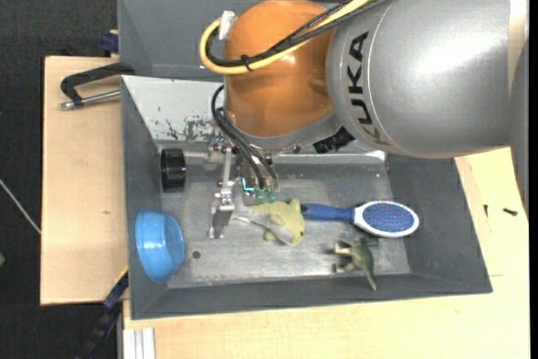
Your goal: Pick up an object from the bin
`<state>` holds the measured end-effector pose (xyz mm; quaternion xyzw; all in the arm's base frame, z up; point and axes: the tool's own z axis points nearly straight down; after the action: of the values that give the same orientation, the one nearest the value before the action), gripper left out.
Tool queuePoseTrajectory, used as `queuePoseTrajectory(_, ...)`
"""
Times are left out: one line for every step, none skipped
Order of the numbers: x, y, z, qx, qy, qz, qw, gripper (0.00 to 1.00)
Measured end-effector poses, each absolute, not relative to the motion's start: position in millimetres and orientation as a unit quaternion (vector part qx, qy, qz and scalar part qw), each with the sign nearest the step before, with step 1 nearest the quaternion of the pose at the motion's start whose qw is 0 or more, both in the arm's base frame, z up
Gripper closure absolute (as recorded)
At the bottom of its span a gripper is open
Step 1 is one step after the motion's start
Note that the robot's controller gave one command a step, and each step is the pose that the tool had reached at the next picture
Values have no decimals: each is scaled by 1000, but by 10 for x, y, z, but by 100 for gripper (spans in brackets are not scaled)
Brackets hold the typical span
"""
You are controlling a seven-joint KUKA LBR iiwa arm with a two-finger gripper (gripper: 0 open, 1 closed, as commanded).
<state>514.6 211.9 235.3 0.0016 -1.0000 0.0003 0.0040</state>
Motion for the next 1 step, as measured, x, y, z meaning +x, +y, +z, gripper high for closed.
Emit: queuePoseTrajectory(5073, 1281, 1456, 71, -998, 2, 4, 0)
